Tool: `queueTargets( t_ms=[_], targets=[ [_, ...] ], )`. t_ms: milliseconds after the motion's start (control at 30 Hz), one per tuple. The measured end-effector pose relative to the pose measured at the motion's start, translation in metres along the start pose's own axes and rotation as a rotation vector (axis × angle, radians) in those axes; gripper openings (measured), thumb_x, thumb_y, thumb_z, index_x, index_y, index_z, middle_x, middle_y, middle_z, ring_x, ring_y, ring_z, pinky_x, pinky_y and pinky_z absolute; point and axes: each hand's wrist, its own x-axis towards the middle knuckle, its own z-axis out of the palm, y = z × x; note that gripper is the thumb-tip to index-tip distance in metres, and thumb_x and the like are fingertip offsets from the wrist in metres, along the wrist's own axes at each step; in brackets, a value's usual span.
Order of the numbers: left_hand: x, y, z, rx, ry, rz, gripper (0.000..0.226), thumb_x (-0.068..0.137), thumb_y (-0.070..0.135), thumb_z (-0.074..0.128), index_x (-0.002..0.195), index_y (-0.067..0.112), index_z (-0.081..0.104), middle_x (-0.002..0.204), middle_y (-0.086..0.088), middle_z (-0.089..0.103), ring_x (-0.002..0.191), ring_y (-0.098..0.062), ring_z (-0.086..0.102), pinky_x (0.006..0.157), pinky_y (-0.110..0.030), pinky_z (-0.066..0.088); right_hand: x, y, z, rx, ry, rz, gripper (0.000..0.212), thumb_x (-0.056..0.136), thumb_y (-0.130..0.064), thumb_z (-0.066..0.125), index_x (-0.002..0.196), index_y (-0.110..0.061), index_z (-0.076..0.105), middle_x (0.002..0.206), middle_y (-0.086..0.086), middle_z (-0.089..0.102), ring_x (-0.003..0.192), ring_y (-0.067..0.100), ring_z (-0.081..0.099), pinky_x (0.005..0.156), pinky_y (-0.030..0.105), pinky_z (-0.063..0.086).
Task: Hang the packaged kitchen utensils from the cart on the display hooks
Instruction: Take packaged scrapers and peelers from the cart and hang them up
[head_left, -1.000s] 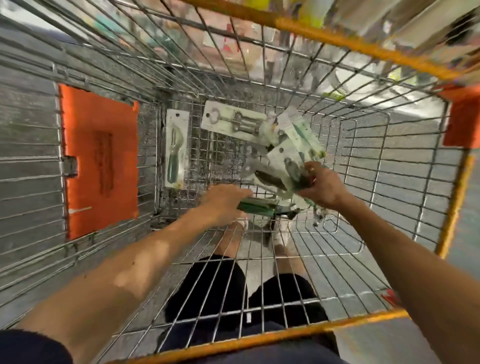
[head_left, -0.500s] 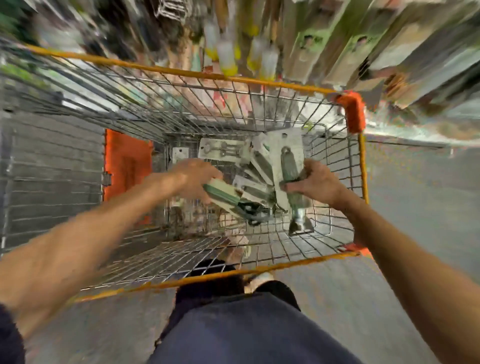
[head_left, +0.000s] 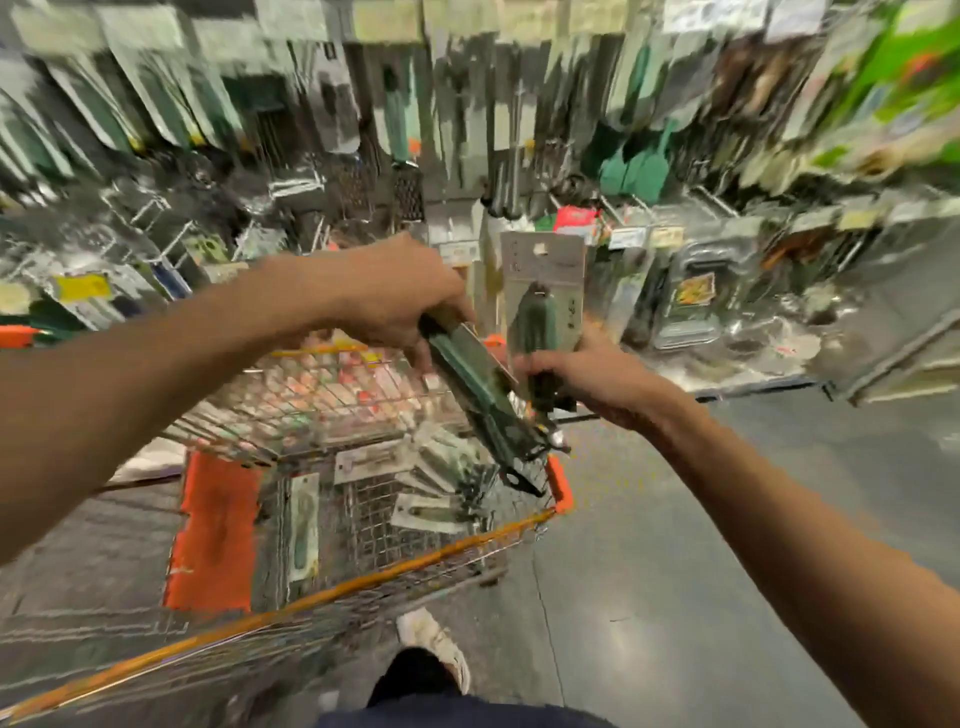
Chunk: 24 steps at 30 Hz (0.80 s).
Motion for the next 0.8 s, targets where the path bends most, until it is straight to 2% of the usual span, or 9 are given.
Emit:
queueTargets(
  t_ms=[67,133,233,333,500,600,667,800],
  targets=[
    [0.004,0.021,-0.042,0.083,0.083,0.062,0.038,0.072,0.052,0.08,0.104,0.037,0.067,0.077,0.018,0.051,0.107,-0.017,0.059,0.082,-0.032,0.032,-0.031,-0.026,-0.02,0.028,-0.01,-0.071,0.017,0.086,-0.007,0.069,0.099,-0.017,0.067,0.084,-0.007,0.075,0.084,0.011,0.07,0.083,0.03,0.056],
    [0.008,0.041,-0.079,0.141,0.157,0.114,0.036,0.073,0.05,0.079,0.105,0.042,0.066,0.074,0.023,0.042,0.108,-0.014,0.055,0.085,-0.033,0.026,-0.062,-0.048,-0.039,0.035,-0.01,-0.137,0.019,0.088,-0.012,0.066,0.105,-0.02,0.065,0.096,-0.006,0.075,0.095,0.013,0.068,0.093,0.036,0.053],
    [0.016,0.069,-0.123,0.185,0.243,0.184,0.036,0.071,0.047,0.081,0.105,0.044,0.067,0.087,0.023,0.054,0.108,-0.01,0.052,0.093,-0.036,0.028,-0.099,-0.068,-0.067,0.001,0.028,-0.186,0.028,0.087,-0.017,0.069,0.115,-0.012,0.064,0.113,0.015,0.069,0.107,0.03,0.066,0.096,0.048,0.053],
    [0.023,0.092,-0.155,0.203,0.348,0.272,0.033,0.074,0.044,0.08,0.106,0.045,0.07,0.096,0.024,0.061,0.106,-0.007,0.049,0.1,-0.042,0.03,-0.13,-0.081,-0.095,0.009,0.105,-0.206,0.024,0.089,-0.014,0.066,0.113,-0.013,0.062,0.109,0.012,0.068,0.101,0.028,0.067,0.088,0.045,0.056],
    [0.045,0.118,-0.187,0.179,0.547,0.415,0.031,0.078,0.042,0.079,0.107,0.047,0.07,0.102,0.022,0.067,0.098,-0.002,0.04,0.102,-0.045,0.031,-0.165,-0.095,-0.131,-0.053,0.224,-0.257,0.027,0.087,-0.012,0.068,0.112,-0.006,0.061,0.101,0.009,0.067,0.092,0.024,0.067,0.076,0.04,0.058],
    [0.062,0.126,-0.198,0.118,0.705,0.558,0.032,0.073,0.03,0.085,0.102,0.04,0.074,0.094,0.016,0.067,0.095,-0.007,0.048,0.099,-0.046,0.033,-0.179,-0.101,-0.151,-0.121,0.284,-0.281,0.021,0.084,-0.014,0.071,0.105,-0.013,0.066,0.092,-0.002,0.071,0.088,0.014,0.069,0.072,0.03,0.055],
    [0.077,0.128,-0.204,0.168,0.814,0.634,0.035,0.067,0.026,0.088,0.099,0.033,0.076,0.093,0.009,0.073,0.09,-0.015,0.059,0.096,-0.049,0.036,-0.185,-0.104,-0.166,-0.14,0.327,-0.303,0.023,0.083,-0.009,0.072,0.105,-0.011,0.066,0.091,-0.001,0.072,0.086,0.012,0.07,0.071,0.026,0.057],
    [0.109,0.127,-0.217,0.179,0.927,0.732,0.031,0.07,0.033,0.076,0.101,0.025,0.077,0.095,0.004,0.076,0.088,-0.021,0.067,0.095,-0.052,0.041,-0.184,-0.111,-0.199,-0.132,0.386,-0.349,0.038,0.075,-0.014,0.08,0.11,-0.011,0.067,0.108,0.02,0.068,0.103,0.034,0.067,0.091,0.05,0.056]
  ],
)
